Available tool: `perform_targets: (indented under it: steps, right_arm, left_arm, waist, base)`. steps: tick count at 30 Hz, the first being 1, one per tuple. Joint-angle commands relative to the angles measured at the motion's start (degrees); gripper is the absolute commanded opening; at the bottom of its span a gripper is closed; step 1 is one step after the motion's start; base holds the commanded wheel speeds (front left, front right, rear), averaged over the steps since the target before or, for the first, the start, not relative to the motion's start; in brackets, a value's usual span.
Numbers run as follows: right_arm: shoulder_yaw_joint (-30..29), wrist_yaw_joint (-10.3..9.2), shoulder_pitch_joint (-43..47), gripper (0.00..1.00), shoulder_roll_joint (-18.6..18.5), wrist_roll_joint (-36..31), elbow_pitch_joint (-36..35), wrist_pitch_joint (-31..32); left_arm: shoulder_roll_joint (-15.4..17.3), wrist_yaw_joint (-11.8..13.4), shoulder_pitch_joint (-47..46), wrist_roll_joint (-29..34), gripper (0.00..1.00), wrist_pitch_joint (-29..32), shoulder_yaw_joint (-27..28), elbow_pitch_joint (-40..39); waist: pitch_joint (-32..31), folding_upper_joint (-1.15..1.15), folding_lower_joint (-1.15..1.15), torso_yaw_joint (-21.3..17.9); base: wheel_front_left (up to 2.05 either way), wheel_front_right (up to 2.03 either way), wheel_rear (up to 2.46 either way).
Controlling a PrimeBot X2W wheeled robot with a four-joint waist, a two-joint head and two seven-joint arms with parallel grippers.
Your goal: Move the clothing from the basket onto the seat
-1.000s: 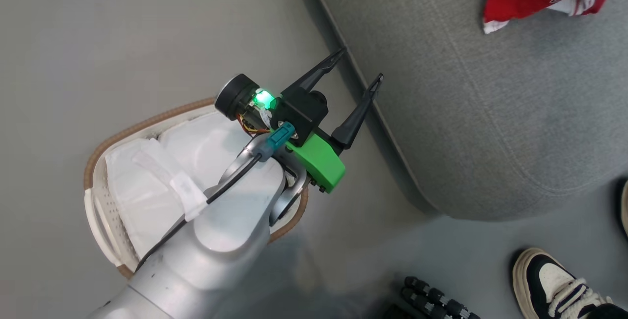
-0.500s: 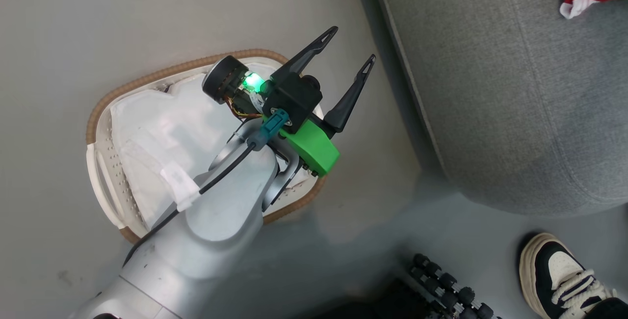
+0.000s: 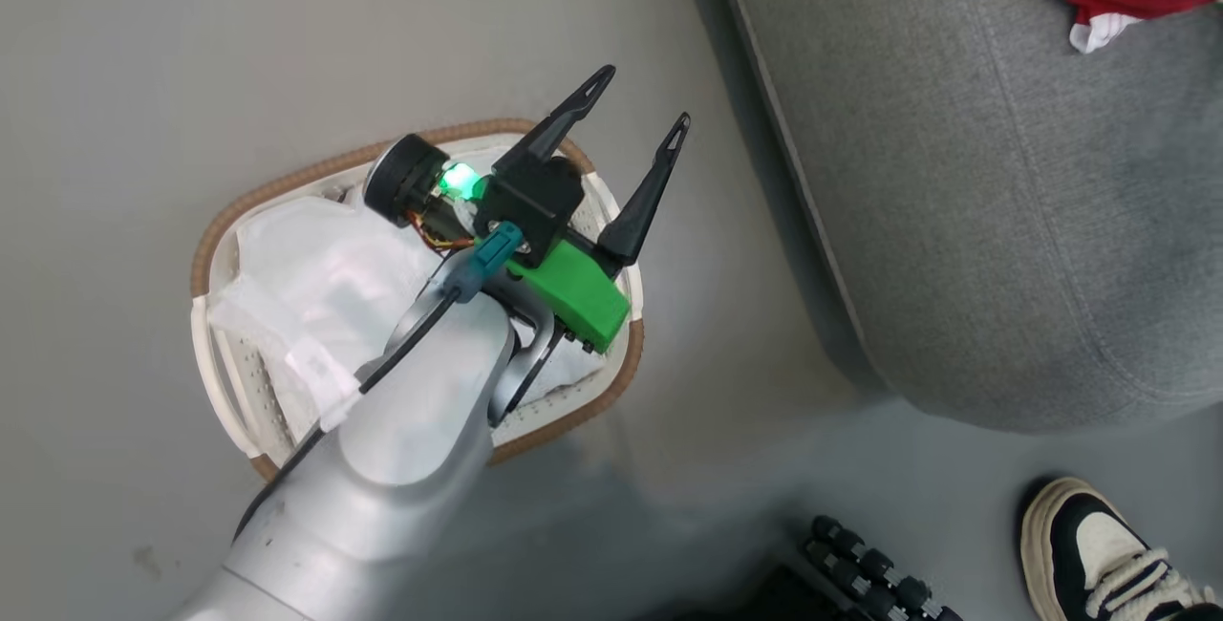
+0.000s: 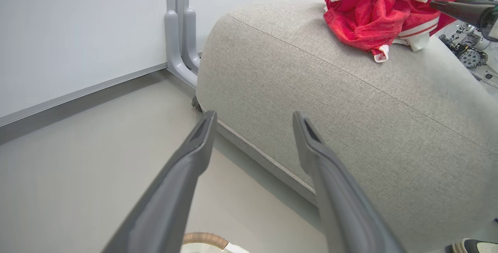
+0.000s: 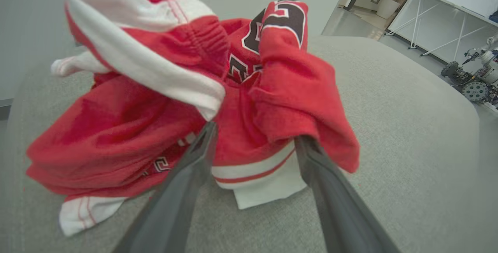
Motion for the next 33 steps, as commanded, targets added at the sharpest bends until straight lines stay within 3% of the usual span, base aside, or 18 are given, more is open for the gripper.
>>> perform_targets:
  steps: [1, 12, 25, 33]
  right_arm:
    - [-0.5, -0.08, 2.2, 1.0, 0.3, -0.3, -1.0, 0.0]
    - [1.7, -0.08, 11.0, 1.0, 2.5, 0.8, -7.1, 0.0]
    - [11.1, -0.08, 13.6, 1.0, 5.4, 1.8, -11.5, 0.0]
    - [12.8, -0.08, 15.3, 1.0, 8.0, 2.0, -11.4, 0.0]
  left_arm:
    - [0.2, 0.2, 1.2, 0.2, 1.0, 0.0, 0.6, -0.4]
    - [-0.2, 1.3, 7.6, 1.7, 1.0, 0.0, 7.4, -3.5]
    - [-0.5, 4.0, 14.6, 6.0, 1.0, 0.0, 19.1, -7.3]
    - [-0.7, 4.9, 19.2, 7.8, 1.0, 0.0, 25.2, -8.5]
  waist:
    - [-2.8, 0.0, -0.01, 0.1]
    - [-9.9, 0.0, -0.01, 3.6]
    - [-15.6, 0.0, -0.01, 13.7]
    - [-18.3, 0.0, -0.01, 18.4]
  base:
    - [0.0, 0.0, 0.0]
    - [0.0, 0.0, 0.0]
    - [0.0, 0.0, 0.0]
    - [0.0, 0.0, 0.0]
